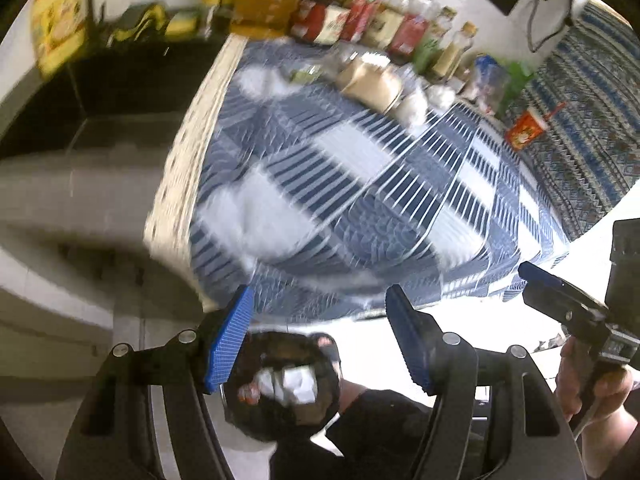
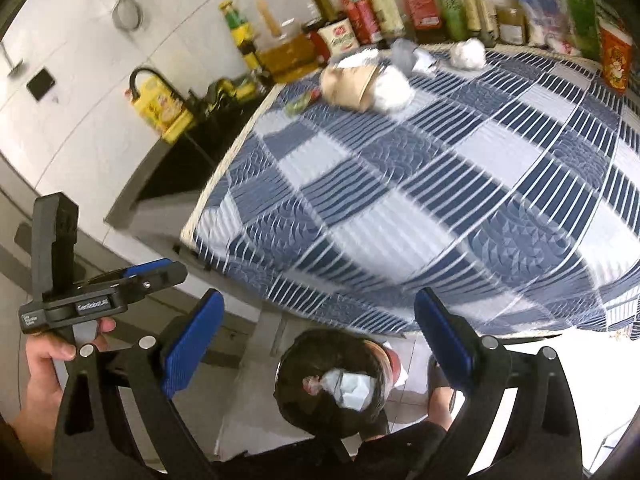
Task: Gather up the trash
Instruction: 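Raise both tools from the bin back over the cloth-covered counter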
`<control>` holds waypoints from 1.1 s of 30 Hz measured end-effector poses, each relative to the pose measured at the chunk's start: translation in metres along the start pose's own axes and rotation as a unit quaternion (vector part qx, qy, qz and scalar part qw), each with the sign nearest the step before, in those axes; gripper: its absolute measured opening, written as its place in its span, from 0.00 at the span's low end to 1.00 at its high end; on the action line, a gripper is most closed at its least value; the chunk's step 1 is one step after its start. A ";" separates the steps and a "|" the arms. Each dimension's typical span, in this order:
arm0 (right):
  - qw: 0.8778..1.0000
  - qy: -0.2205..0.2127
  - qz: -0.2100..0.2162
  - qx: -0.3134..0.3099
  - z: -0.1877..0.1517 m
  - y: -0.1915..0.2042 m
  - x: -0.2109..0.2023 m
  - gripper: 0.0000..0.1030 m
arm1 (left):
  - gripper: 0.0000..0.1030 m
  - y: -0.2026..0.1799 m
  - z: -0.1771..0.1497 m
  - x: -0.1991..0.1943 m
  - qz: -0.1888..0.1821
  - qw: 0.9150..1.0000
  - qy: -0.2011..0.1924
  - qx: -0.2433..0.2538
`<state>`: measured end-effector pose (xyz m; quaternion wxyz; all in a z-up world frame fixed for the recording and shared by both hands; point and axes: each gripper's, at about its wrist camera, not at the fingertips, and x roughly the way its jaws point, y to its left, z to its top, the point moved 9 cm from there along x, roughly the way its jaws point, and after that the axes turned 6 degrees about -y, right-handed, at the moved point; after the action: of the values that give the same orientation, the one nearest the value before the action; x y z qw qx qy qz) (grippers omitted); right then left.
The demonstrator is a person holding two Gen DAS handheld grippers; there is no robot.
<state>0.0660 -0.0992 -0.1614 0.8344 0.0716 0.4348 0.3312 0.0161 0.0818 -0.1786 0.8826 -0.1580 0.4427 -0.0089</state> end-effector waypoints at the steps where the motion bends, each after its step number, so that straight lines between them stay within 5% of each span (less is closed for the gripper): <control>1: 1.000 -0.005 -0.001 -0.001 0.006 -0.004 -0.003 0.92 | 0.73 -0.003 0.005 0.000 0.001 1.000 -0.003 0.005; 15: 0.998 -0.067 -0.016 -0.008 0.112 -0.061 -0.037 0.94 | 0.79 -0.058 0.110 0.020 0.010 0.997 -0.040 0.062; 17: 0.997 -0.071 -0.017 -0.010 0.126 -0.071 -0.037 0.95 | 0.87 -0.064 0.120 0.027 0.013 0.997 -0.041 0.068; 33: 0.998 -0.060 -0.001 -0.018 0.206 -0.132 0.011 0.95 | 0.94 -0.107 0.193 0.093 0.052 0.992 -0.022 0.115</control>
<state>0.2947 -0.1598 -0.0964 0.8602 0.0763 0.3784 0.3333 0.2370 0.0178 -0.1130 0.9037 -0.0326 0.4268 -0.0107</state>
